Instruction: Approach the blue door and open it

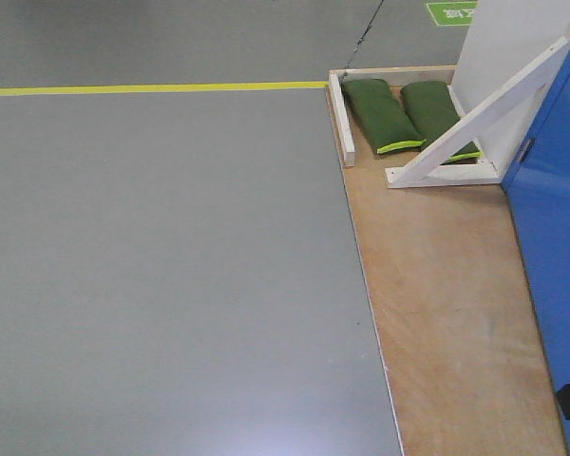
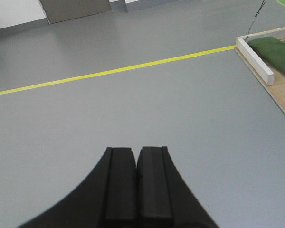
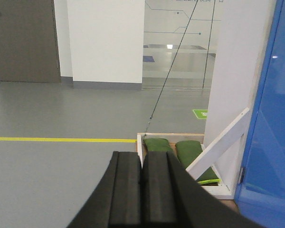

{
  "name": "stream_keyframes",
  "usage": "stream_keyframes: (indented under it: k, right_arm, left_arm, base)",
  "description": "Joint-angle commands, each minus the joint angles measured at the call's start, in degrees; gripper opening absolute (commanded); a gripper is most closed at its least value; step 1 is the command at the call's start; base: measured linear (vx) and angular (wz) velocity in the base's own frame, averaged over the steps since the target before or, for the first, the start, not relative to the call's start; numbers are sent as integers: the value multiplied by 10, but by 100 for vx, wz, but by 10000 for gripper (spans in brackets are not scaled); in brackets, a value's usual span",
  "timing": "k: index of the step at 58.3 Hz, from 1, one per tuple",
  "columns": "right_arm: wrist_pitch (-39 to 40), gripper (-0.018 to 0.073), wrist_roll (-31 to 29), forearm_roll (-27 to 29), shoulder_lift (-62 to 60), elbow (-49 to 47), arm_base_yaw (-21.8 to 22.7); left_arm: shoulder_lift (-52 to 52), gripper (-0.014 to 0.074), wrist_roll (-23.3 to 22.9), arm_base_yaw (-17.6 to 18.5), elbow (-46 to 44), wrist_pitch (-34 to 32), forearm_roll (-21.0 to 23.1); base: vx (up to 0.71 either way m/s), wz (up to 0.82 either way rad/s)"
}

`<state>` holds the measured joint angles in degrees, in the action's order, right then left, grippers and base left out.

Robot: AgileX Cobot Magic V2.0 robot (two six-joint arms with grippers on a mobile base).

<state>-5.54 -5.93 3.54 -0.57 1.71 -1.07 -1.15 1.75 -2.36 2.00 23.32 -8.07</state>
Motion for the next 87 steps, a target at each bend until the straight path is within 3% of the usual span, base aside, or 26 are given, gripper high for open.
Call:
stream_keyframes:
  k: [1,44,55,63,67,72,87]
  right_arm:
    - [46,-11,-5,-1,-10,11,2]
    - [41,-11,-5,-6,-10,5,2]
    - [-34,-11,-5,-35,22,-100,2]
    - [-39,-11,-5,-41,108,-212,17]
    - [-26,-11,-5,-4,162,-264,53]
    - [-6,-11,-6,84,228,-321,114]
    - [29,-11,-6,506,385,-470,389]
  left_arm:
    - [-5,70,-1,-1,-2,-44,-1]
    - [-4,70,-1,-1,-2,-44,-1]
    - [-5,70,-1,-1,-2,-44,-1]
    - [-5,70,-1,-1,-2,-44,-1]
    - [-5,70,-1,-1,-2,-44,-1]
    - [-5,70,-1,-1,-2,-44,-1]
    - [-5,70,-1,-1,-2,-44,-1]
  base:
    - [8,1]
    - [2,0]
    - [0,0]
    - [0,0]
    - [0,0]
    - [0,0]
    - [0,0]
